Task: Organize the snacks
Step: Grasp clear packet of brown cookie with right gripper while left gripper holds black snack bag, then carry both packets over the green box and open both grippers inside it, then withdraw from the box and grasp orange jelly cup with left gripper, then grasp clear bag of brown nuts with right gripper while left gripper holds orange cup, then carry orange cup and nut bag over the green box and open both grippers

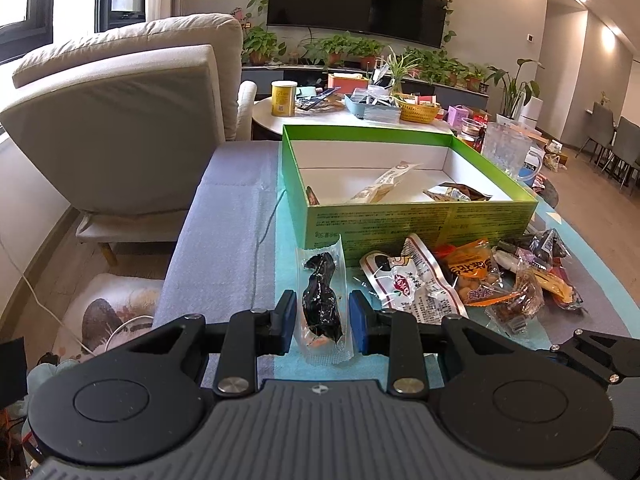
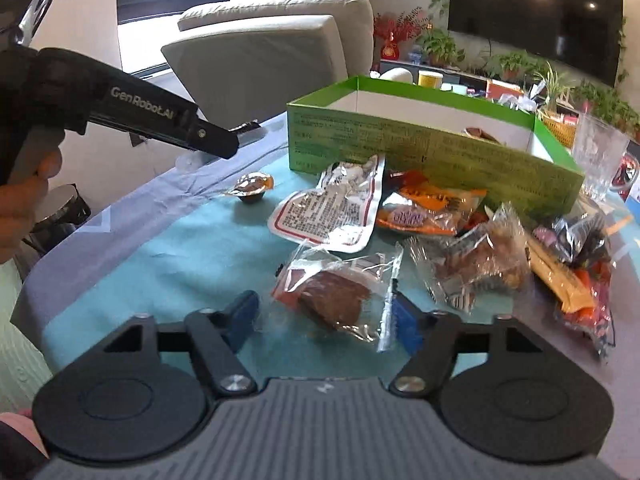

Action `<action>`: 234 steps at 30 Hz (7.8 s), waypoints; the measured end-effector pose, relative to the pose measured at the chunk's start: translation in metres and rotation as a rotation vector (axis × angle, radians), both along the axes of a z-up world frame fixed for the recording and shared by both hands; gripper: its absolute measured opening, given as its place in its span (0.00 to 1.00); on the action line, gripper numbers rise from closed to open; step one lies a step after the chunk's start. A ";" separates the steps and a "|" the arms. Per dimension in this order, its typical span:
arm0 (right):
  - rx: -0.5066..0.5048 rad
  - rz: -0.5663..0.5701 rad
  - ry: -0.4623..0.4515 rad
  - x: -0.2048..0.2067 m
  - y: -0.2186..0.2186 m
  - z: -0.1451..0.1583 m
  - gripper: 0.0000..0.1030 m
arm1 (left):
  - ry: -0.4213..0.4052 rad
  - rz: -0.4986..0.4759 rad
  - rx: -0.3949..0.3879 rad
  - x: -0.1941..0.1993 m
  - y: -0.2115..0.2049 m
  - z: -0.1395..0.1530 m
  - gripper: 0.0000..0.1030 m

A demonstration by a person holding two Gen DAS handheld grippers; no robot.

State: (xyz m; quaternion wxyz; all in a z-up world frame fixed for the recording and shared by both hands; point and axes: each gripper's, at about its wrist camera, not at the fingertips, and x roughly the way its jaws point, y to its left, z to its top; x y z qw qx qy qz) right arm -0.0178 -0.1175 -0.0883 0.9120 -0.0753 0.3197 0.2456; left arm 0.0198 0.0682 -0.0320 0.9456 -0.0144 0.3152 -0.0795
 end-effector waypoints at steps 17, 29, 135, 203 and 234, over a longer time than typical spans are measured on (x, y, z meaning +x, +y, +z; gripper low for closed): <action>0.095 -0.129 -0.160 0.018 -0.029 0.046 0.41 | -0.079 -0.005 -0.039 0.014 -0.010 0.028 0.26; 0.145 -0.206 -0.248 0.054 -0.044 0.068 0.41 | -0.130 -0.016 -0.078 0.050 -0.037 0.043 0.26; 0.099 -0.301 -0.011 0.036 -0.060 0.014 0.42 | 0.053 0.007 0.034 0.032 -0.007 -0.030 0.33; 0.181 -0.263 0.101 0.021 -0.060 -0.002 0.42 | 0.019 0.018 0.038 0.014 -0.017 -0.012 0.33; 0.135 -0.282 0.010 0.008 -0.056 0.007 0.41 | -0.002 0.015 0.023 0.012 -0.014 -0.003 0.33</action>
